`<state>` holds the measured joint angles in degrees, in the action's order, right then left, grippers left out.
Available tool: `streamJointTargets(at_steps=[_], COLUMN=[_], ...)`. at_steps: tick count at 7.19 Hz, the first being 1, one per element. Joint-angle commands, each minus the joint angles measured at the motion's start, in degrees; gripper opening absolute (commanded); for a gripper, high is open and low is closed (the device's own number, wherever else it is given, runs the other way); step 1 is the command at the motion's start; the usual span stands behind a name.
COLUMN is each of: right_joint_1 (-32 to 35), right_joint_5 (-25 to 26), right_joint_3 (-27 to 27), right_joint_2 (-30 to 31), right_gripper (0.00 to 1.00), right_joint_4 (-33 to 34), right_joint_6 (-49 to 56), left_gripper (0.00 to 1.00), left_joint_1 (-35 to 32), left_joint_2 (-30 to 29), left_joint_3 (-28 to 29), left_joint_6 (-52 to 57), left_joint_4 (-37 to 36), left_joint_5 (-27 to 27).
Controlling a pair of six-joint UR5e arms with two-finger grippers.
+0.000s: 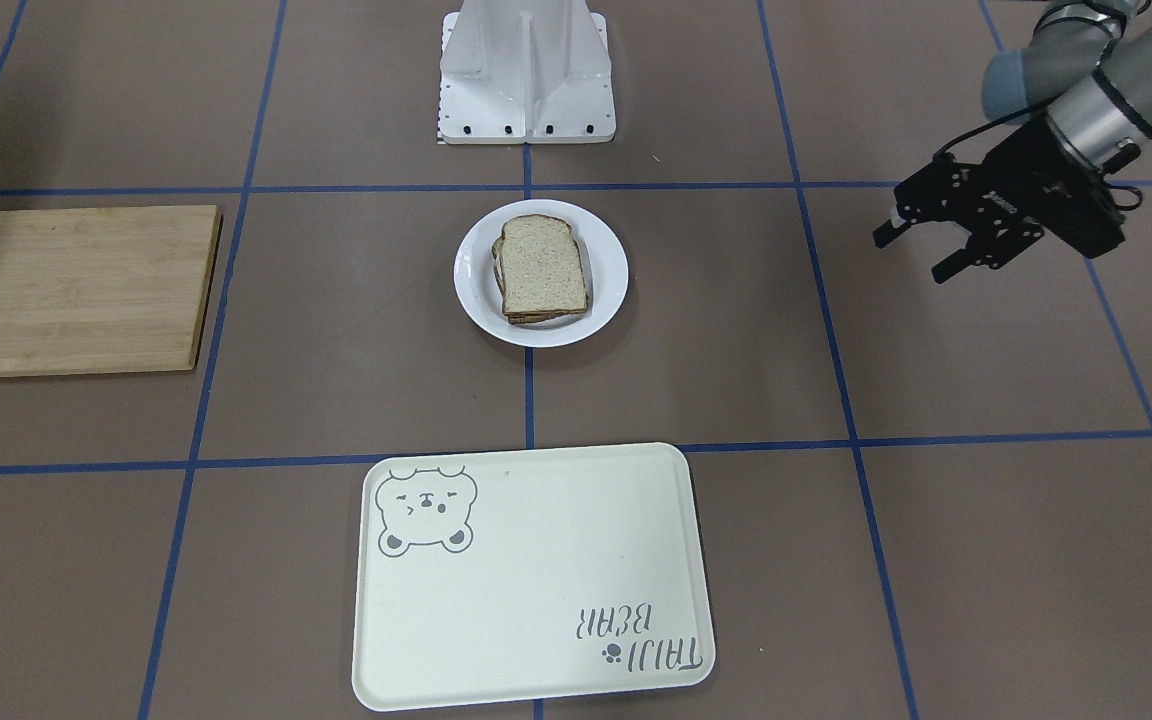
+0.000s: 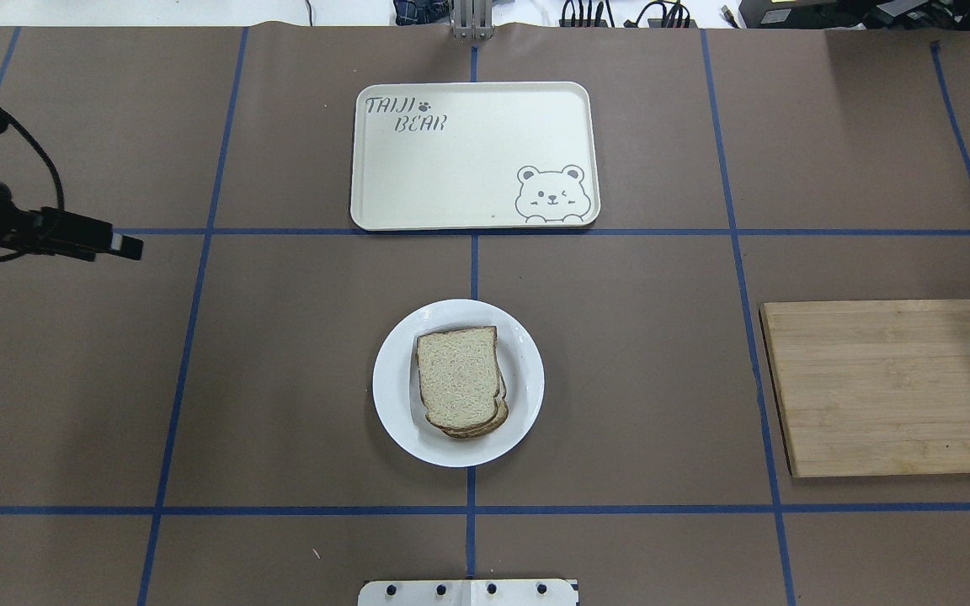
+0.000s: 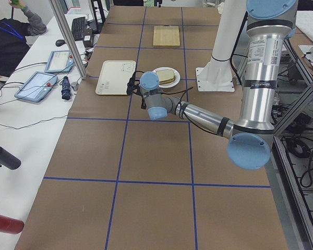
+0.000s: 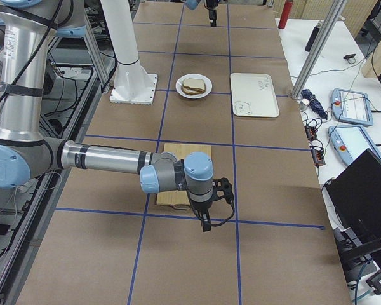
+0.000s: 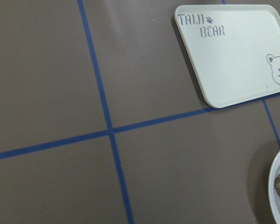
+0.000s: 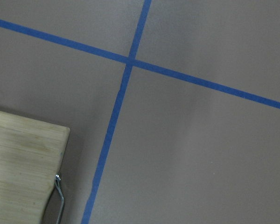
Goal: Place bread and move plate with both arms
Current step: 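Move the left gripper to the near rim of the white plate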
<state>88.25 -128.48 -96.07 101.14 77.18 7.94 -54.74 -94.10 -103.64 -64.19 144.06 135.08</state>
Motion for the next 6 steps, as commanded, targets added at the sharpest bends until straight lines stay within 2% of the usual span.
streamJointTargets(at_steps=[1,2,3,4,5,6], right_joint_1=[1.9,2.0,2.0,2.0,2.0,2.0], right_joint_5=[-3.2,-2.7,-2.6,-2.5,-2.5,-2.5], right_joint_3=[-0.3,-0.5,-0.5,-0.5,-0.5,-0.4], right_joint_2=[-0.5,-0.8,-0.9,-1.0,-1.1,-1.1], right_gripper=[1.0,1.0,1.0,1.0,1.0,1.0], right_joint_4=[3.7,3.8,3.8,3.8,3.8,3.8], right_joint_6=[1.7,1.8,1.8,1.8,1.8,1.8], left_gripper=[0.98,0.98,0.92,0.77,0.52,0.41], left_joint_1=[14.8,21.3,26.7,30.3,31.4,32.0], left_joint_2=[-3.4,-5.3,-5.5,-6.8,-8.5,-9.9], left_joint_3=[0.5,0.6,0.6,1.0,3.1,4.0], left_joint_6=[-12.7,-14.0,-15.2,-17.5,-18.2,-18.6], left_joint_4=[5.6,5.6,5.7,5.7,6.1,6.1], left_joint_5=[-14.3,-20.9,-26.4,-29.3,-31.0,-31.2])
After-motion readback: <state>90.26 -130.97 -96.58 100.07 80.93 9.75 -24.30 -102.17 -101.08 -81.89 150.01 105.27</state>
